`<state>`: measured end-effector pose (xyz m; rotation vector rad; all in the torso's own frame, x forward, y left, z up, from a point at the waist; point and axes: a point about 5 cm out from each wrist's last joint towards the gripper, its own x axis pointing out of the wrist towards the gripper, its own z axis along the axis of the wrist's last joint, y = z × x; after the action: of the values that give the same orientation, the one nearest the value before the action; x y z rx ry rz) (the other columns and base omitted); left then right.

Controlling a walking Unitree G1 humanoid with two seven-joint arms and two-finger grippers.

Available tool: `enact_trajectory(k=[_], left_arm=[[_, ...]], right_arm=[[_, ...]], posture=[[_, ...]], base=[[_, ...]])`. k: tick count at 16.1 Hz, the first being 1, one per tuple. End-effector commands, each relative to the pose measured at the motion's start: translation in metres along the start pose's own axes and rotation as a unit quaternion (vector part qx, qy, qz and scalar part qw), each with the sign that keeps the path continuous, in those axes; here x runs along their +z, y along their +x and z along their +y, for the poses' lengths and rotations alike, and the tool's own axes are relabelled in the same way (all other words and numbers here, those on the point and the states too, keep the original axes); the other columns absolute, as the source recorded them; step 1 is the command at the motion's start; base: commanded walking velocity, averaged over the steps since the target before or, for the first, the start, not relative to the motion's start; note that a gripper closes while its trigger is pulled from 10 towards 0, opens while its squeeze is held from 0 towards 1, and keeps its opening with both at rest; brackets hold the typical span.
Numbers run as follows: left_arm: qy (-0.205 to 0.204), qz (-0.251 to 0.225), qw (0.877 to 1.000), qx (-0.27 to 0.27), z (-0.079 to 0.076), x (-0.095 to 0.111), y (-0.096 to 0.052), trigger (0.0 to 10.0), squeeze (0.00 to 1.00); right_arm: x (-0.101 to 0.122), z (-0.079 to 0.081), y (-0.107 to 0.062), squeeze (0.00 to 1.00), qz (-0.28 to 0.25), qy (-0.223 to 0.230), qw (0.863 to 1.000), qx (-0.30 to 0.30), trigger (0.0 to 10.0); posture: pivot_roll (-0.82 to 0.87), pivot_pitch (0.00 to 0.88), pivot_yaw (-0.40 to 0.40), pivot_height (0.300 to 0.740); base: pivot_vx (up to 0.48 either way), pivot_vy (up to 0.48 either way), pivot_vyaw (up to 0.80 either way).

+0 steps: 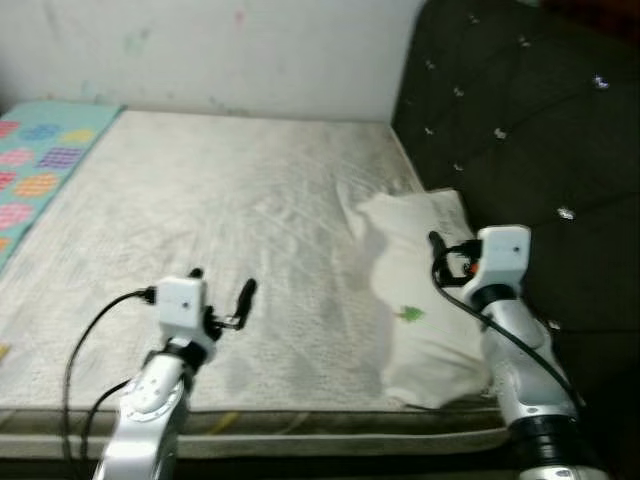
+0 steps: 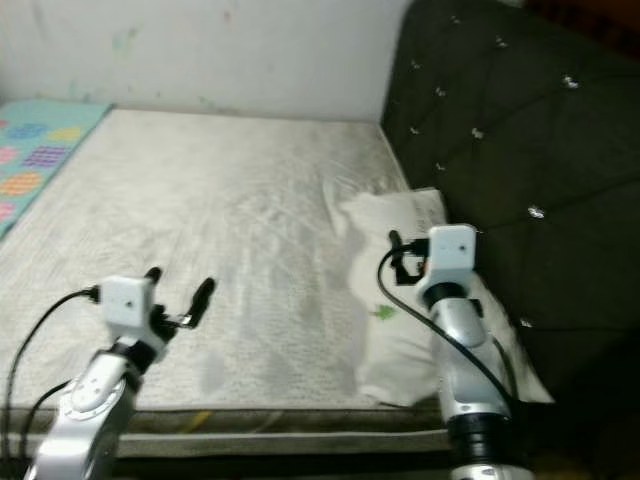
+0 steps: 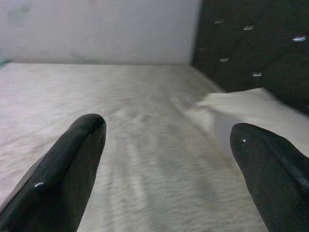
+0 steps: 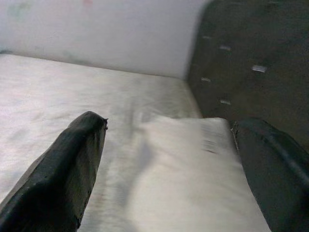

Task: Clean up the room

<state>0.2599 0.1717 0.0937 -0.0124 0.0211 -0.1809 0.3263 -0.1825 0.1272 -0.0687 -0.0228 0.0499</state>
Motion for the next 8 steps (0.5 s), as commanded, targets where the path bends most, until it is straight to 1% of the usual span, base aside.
enact_trajectory(k=[1,3,6,8], left_arm=[[0.001,-0.006,1.000,-0.003,-0.002,0.004,0.002,10.0,0.00],[0.001,-0.007,1.000,-0.004,-0.003,0.004,0.002,10.0,0.00],[0.001,-0.008,1.000,-0.003,-0.002,0.004,0.003,10.0,0.00],[0.001,-0.008,1.000,-0.002,-0.002,0.005,0.003,10.0,0.00]], right_arm=[[0.006,-0.004,0.001,0.00,-0.011,-0.006,1.000,0.001,10.0],[0.004,0.001,0.002,0.00,-0.001,-0.009,1.000,0.010,10.0],[0.004,0.007,0.001,0.00,-0.001,-0.013,1.000,0.018,10.0],[0.003,0.008,0.001,0.00,-0.001,-0.014,1.000,0.020,10.0]], posture=[[-0.06,0.000,-0.011,0.740],[-0.06,0.000,-0.011,0.740],[-0.06,0.000,-0.011,0.740],[-0.06,0.000,-0.010,0.740]], base=[[0.000,0.315,0.00],[0.000,0.000,0.00],[0.000,0.000,0.00],[0.000,0.000,0.00]])
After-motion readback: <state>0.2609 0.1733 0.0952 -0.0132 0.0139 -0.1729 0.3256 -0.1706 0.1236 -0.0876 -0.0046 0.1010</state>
